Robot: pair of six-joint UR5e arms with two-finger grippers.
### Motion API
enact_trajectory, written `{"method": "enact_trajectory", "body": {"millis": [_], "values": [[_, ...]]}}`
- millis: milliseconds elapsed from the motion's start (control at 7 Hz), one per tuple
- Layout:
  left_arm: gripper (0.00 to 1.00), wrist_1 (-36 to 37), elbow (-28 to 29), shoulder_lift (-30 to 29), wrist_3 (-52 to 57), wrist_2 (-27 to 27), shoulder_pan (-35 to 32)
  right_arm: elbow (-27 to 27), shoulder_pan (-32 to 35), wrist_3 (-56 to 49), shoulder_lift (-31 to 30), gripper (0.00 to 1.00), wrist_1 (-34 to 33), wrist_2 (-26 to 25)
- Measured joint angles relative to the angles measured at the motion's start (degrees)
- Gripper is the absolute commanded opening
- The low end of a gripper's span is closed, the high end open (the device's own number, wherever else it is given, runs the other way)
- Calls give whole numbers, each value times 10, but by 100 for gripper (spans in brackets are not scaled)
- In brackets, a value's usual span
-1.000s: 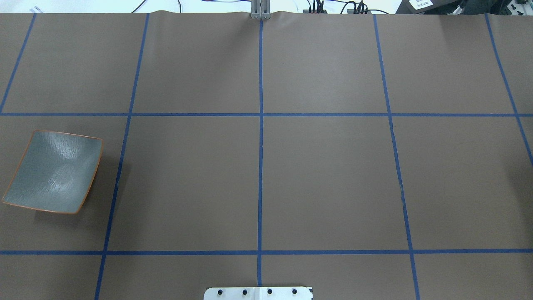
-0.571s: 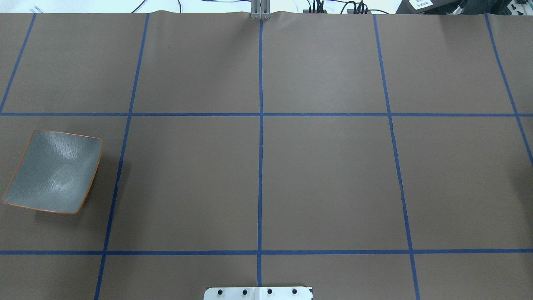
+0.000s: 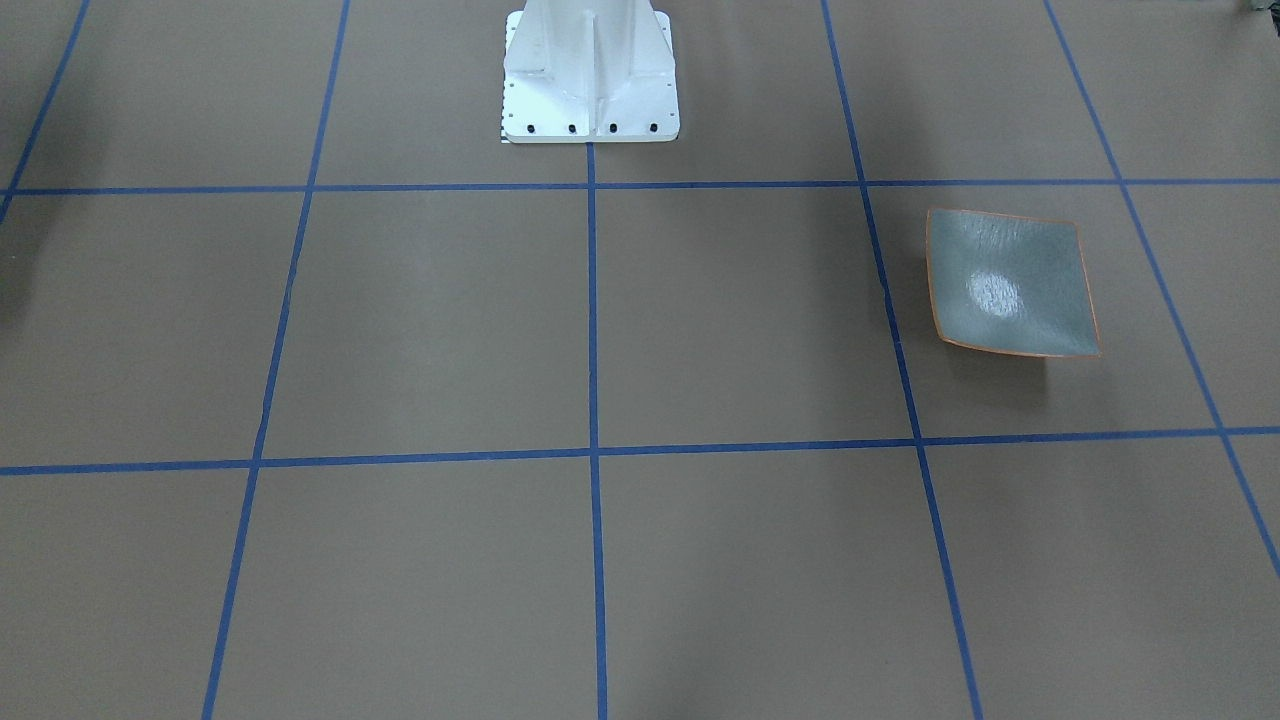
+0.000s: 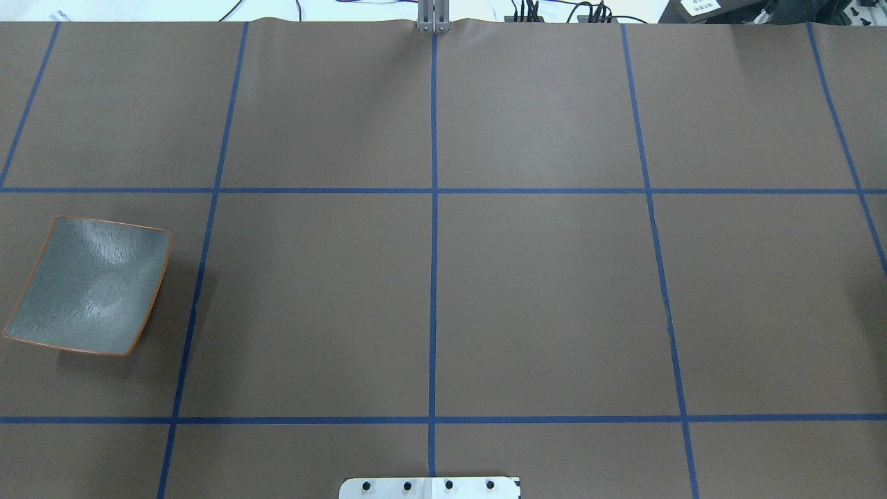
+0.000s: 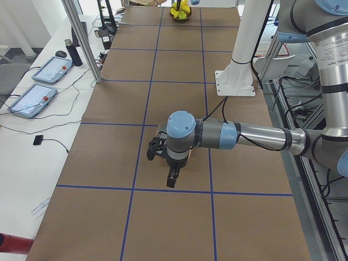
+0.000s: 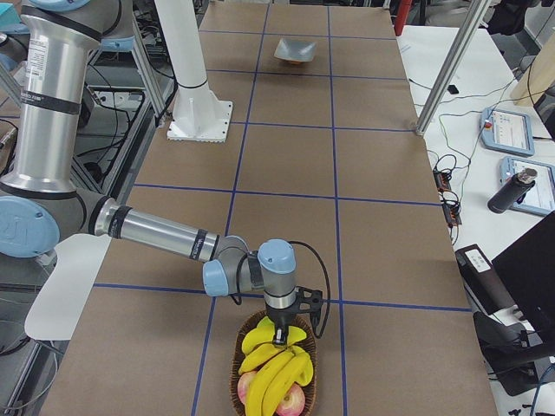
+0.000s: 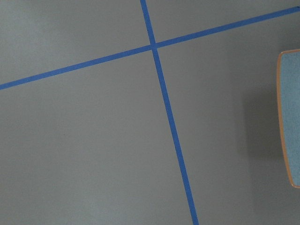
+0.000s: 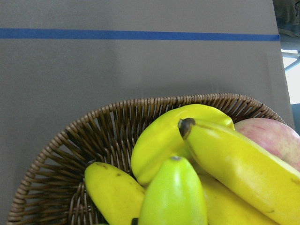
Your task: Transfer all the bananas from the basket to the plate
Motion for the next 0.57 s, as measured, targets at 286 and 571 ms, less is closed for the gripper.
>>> {"method": "enact_trajectory", "body": {"millis": [286, 571], "values": [[100, 0, 0, 0, 0, 0, 0, 36, 4, -1, -9, 0, -6, 8], [100, 1, 2, 0, 0, 1, 1, 108, 19, -16, -23, 0, -51, 23]]}}
